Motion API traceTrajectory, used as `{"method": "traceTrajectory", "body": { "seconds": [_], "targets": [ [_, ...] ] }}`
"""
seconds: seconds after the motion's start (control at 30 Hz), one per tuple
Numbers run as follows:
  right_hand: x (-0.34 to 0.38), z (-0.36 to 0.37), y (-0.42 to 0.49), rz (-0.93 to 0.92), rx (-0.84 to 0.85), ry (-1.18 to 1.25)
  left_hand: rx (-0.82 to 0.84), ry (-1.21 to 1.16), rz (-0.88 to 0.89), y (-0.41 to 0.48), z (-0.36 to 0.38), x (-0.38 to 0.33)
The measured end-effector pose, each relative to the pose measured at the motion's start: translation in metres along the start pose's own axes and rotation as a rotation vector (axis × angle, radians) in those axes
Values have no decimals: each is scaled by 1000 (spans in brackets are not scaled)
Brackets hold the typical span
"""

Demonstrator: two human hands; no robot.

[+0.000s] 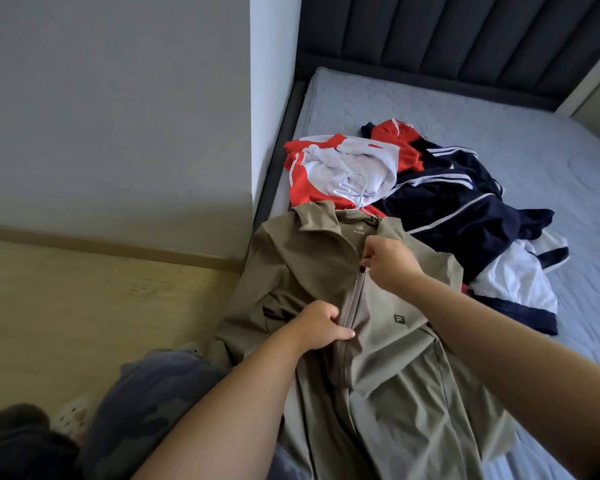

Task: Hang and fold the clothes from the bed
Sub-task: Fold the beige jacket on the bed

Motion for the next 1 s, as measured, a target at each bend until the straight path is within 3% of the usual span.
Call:
{"method": "traceTrajectory", "body": {
  "seconds": [0.07,0.2,0.3,0.5,0.6,0.73,0.83,0.9,1.0],
  "targets": [
    [5,3,-2,-39,32,34,-84,-68,25,-1,-5,-4],
    [21,8,-17,-183,72,65,-229,-478,60,0,-15,-15],
    [22,14,-24,-217,89,44,-196,-550,37,2,-11,-15],
    [3,-8,3,-5,-122,52,-52,-148,-14,1,-11,-5],
    [12,-3,4,-73,-92,69,-136,-32,18,1,-18,-4],
    [29,9,-12,-229,-15,65,-305,-280,29,2,-30,-12],
    [31,14,-20,-278,14,55,-271,-295,41,4,-28,-15],
    [26,9,-18,-247,-37,60,-238,-310,18,3,-29,-13],
    [4,-6,-1,-53,-170,160,-135,-195,-2,3,-24,-6]
  ]
}}
Point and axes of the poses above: each hand's wrist, its own y-axis towards the middle knuckle, its own z-axis out of the palm, x = y × z, the point moved 6 cm from there along y, towards the middle knuckle, and after that the axes turned 4 degrees about z, right-handed, at the moved point
